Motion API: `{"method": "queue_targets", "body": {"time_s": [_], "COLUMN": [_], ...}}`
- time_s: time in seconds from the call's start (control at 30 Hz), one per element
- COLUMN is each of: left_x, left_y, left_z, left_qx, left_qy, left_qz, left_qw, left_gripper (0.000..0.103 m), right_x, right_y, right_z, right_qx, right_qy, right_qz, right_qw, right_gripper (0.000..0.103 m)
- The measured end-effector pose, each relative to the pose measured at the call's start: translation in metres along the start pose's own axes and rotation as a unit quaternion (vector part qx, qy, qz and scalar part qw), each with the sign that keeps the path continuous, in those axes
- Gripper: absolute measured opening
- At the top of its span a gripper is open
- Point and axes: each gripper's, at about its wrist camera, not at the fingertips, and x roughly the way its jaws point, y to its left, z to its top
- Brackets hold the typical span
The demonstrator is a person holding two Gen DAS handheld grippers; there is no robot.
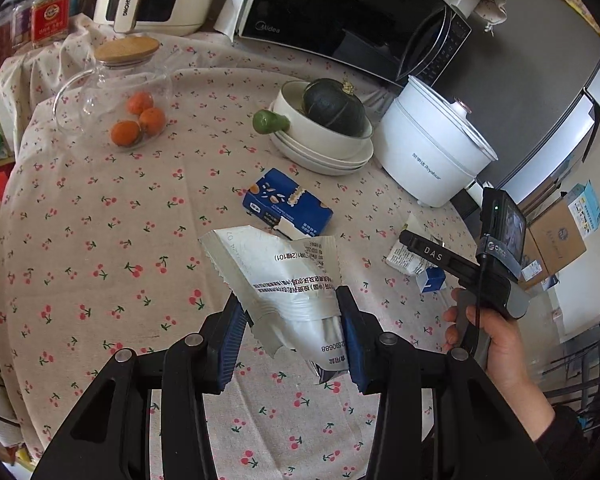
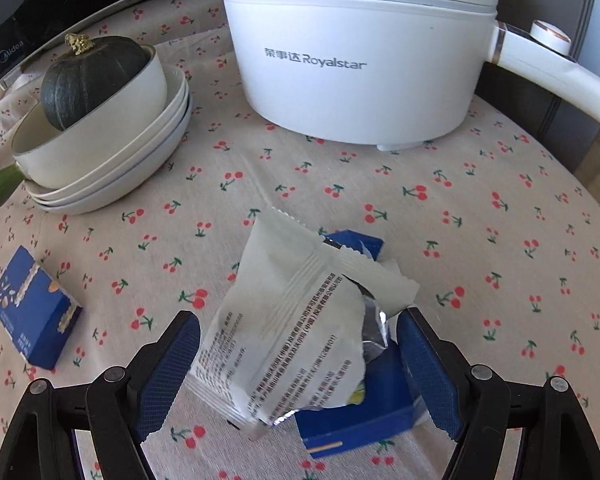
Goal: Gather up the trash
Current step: 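Hold the white wrapper in the left tool while the right tool grasps another white wrapper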
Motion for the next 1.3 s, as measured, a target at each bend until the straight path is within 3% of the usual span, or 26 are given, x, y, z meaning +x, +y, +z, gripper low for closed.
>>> {"method": "queue_targets", "body": {"time_s": [0.2,0.37,0.5,0.57,1.03,1.17,1.23,1.3], "left_x": [0.004,0.003,0.004,0.004,0.006,0.01,0.011,0.011], "left_y": [0.01,0.008,0.003,0.0,-0.035,-0.048,-0.054,-0.059], "left_z": [0.001,0.001,0.0,0.0,-0.012,-0.019,-0.023,-0.026], "left_qx": [-0.011,-0.008,-0.003,-0.002,0.028,0.042,0.047,0.052], "left_qy": [0.005,0.005,0.007,0.007,0.021,0.032,0.036,0.039], "left_qz": [0.002,0.0,-0.002,-0.005,-0.034,-0.041,-0.042,-0.044], "left_qw": [0.9999,1.0,1.0,1.0,0.9988,0.9978,0.9973,0.9969], "left_gripper": [0.046,0.046,0.046,0.046,0.046,0.046,0.046,0.046], "right_x": [0.018,0.019,0.01,0.003,-0.083,-0.085,-0.081,-0.078], "right_y": [0.018,0.016,0.007,0.002,-0.063,-0.072,-0.071,-0.07], "right_z": [0.0,-0.007,-0.007,-0.005,-0.008,-0.018,-0.03,-0.04], "right_qx": [-0.036,-0.058,-0.063,-0.063,-0.027,-0.025,-0.035,-0.045], "right_qy": [-0.008,-0.024,-0.026,-0.024,-0.035,0.027,0.056,0.066], "right_qz": [-0.039,-0.038,-0.005,0.011,0.114,0.162,0.154,0.136], "right_qw": [0.999,0.997,0.998,0.998,0.993,0.986,0.986,0.987], "right_gripper": [0.084,0.077,0.061,0.049,0.049,0.05,0.05,0.059]}}
